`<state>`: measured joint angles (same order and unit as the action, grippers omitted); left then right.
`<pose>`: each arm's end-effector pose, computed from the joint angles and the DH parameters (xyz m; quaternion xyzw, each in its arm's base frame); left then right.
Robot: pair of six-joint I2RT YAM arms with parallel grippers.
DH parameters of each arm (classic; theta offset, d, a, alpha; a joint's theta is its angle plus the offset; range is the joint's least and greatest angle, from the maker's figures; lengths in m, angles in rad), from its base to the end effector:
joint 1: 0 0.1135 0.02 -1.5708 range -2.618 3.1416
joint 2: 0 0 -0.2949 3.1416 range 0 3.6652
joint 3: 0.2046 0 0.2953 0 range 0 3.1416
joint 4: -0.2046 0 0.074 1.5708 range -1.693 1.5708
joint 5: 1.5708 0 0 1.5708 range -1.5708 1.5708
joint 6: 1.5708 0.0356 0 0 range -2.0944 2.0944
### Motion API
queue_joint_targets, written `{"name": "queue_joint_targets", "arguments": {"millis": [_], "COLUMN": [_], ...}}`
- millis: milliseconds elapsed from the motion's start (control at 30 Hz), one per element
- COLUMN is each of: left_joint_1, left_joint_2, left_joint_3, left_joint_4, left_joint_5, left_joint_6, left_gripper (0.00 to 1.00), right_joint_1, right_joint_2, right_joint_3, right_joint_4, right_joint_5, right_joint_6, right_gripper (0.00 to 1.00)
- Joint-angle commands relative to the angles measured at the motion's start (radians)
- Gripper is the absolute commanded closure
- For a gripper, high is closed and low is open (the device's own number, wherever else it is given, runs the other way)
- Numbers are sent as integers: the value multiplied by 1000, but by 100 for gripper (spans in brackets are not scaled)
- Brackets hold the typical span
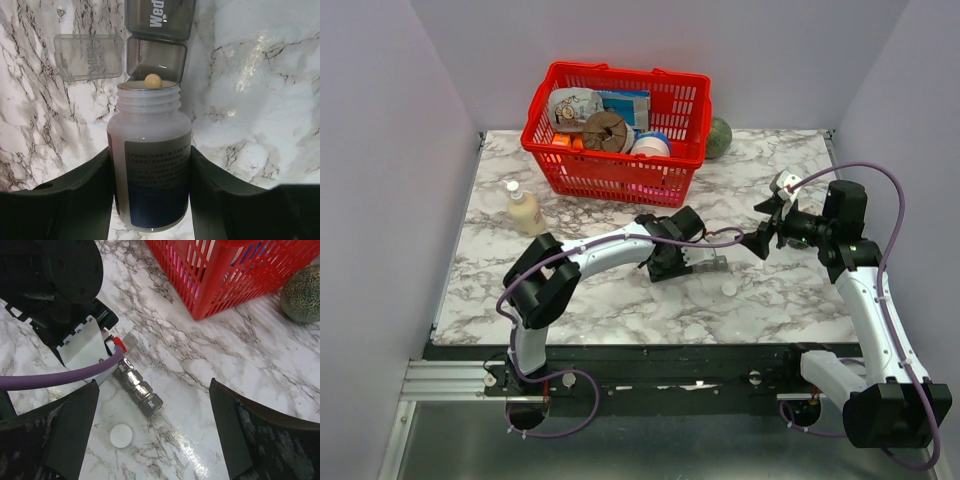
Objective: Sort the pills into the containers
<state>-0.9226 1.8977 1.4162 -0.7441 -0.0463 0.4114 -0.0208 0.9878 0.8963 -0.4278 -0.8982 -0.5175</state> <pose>0.2644 -0.3464 0.2090 0.6062 0.7763 -0.0214 0.1719 0.2351 0.0230 0.3453 -0.4027 0.7017 0.2418 0.5357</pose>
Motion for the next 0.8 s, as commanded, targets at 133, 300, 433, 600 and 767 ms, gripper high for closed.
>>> {"name": "queue_joint_targets", "arguments": {"millis": [133,300,433,600,767], "left_joint_1": [-22,-28,-32,-45,-56], "left_joint_2": [37,43,46,47,55], "left_joint_3": [50,58,58,70,78], "left_joint_4": [-49,-58,-60,-67,-78], "left_joint_5": [-78,-87,-99,-142,-171], "left_joint_6": [17,15,21,29,41], "left_gripper": [100,100,100,100,100], "right_joint_1": [-7,-8,-10,-11,-11], "right_joint_2": [8,9,11,15,15], "right_joint_3": [10,12,12,13,13], "right_joint_4": [-25,-26,-28,-31,-35], "right_joint_5": [-8,-8,-10,-13,-15], "right_joint_6": [-16,-18,-18,-21,-22], "right_gripper": [0,0,0,0,0]}}
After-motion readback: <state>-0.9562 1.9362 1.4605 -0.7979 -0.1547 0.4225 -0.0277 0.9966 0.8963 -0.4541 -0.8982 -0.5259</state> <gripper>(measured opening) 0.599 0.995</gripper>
